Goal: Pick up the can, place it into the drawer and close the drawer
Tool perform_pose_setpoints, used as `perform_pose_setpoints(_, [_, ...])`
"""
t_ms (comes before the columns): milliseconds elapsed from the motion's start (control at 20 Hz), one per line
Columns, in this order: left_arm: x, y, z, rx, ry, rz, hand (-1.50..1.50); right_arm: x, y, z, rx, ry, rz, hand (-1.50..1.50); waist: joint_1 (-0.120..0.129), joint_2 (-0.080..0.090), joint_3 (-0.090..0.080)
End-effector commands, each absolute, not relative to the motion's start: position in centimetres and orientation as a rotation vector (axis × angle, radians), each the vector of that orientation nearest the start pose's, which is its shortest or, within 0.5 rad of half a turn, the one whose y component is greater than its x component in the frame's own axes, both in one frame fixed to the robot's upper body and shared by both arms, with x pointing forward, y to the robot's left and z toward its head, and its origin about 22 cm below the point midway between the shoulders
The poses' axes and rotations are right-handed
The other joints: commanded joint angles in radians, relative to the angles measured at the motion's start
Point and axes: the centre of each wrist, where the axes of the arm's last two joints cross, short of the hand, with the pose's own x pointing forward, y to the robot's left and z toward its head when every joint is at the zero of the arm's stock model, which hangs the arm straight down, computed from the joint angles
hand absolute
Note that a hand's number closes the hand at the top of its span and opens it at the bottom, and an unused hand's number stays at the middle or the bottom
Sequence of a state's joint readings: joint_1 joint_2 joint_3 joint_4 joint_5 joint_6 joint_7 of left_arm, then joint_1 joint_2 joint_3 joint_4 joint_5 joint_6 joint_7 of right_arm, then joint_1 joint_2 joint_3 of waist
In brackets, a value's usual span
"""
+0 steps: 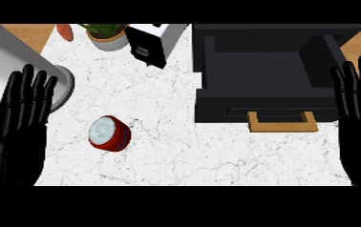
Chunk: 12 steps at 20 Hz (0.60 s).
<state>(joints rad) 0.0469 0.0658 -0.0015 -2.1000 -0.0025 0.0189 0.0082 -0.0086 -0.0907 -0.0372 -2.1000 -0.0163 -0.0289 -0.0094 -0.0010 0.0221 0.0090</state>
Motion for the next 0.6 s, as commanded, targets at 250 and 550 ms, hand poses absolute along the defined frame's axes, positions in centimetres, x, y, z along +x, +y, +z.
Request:
perform_pose_setpoints(250, [20.3,19.5,13.6,-0.886,-2.049,-0.622,-1.50,21.7,-24.1,13.1,-0.067,-2.154,0.087,-1.50,-0.044,-0.019,-0.015])
perform_pose_setpoints(550, [20.2,28.8,10.1,-0.760,-1.645,-0.822,-1.50,20.0,-25.6,10.0,-0.148,-1.784,0.002,-1.50,-0.002,-0.021,-0.012])
